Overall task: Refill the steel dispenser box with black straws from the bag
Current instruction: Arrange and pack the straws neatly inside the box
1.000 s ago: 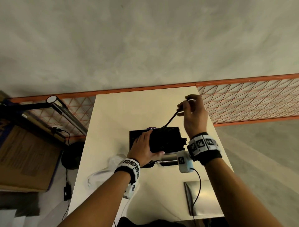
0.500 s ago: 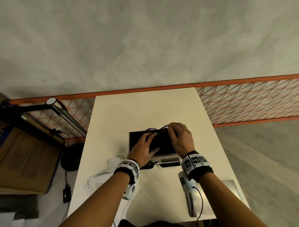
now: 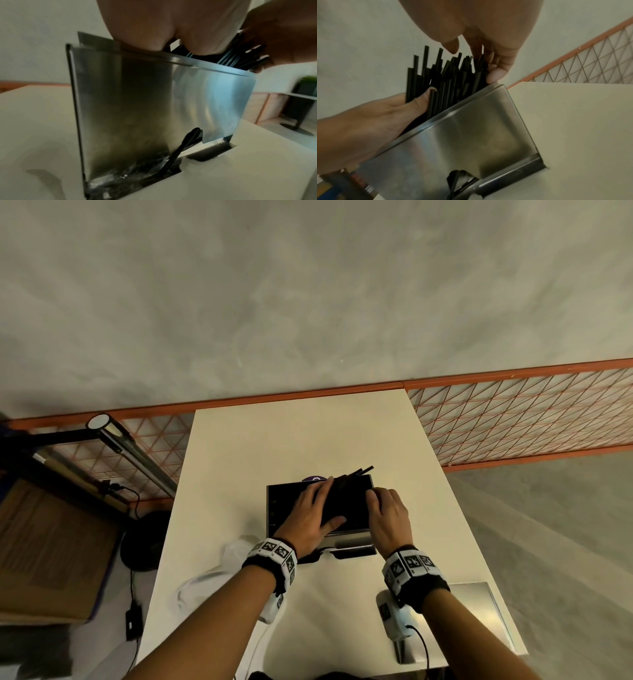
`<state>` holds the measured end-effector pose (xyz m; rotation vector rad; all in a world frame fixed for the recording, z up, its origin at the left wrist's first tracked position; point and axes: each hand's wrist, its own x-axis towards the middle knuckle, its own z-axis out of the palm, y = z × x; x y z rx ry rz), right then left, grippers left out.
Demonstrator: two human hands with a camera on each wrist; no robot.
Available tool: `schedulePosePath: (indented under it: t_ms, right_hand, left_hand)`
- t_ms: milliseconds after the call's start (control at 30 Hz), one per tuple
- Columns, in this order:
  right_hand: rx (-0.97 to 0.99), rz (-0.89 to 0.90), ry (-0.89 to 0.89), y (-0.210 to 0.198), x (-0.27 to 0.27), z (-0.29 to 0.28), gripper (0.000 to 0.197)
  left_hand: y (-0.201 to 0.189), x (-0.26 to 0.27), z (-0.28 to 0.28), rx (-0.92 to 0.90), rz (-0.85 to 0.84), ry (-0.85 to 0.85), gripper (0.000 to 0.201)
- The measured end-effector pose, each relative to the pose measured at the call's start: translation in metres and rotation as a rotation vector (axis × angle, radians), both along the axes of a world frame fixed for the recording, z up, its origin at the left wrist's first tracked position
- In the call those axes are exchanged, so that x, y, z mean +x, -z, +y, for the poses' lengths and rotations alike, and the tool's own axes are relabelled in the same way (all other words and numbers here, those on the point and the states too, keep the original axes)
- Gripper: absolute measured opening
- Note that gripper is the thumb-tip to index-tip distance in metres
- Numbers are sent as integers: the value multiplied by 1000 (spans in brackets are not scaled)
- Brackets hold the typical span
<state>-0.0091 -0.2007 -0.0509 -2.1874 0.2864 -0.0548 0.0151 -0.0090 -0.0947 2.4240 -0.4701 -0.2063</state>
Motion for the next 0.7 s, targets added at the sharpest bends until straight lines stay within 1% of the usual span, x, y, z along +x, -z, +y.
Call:
schedulePosePath:
  t_ms: [67, 167, 233, 300, 333, 433, 467, 600, 700]
  right_hand:
    - [-8, -18, -21, -2, -1, 3, 25]
    - [-10, -11, -60, -6, -2, 4, 28]
    - [-17, 1, -96, -7, -3, 2, 32]
    - [-42, 12, -155, -7, -5, -2, 35]
    - [-50, 17, -183, -6, -6, -4, 39]
    - [-96, 35, -262, -4, -8, -10, 67]
    - [-119, 42, -291, -1, -8, -12, 69]
    - [-269, 13, -363, 6, -4, -13, 55]
    - [-461, 36, -406, 7, 3, -6, 47]
  left_hand:
    - [-4, 0, 2, -51, 32, -34, 92]
    - [-5, -1, 8, -91, 33, -33, 97]
    - [-5, 0, 14, -85, 40, -37, 99]
    - [-4, 0, 19, -52, 50, -34, 105]
    - [-4, 0, 22, -26, 49, -28, 109]
    - [0, -1, 24, 21, 43, -33, 113]
    - [0, -2, 23, 27, 43, -38, 113]
    - [0, -2, 19, 63, 54, -48, 112]
    - [-2, -2, 18, 67, 71, -65, 113]
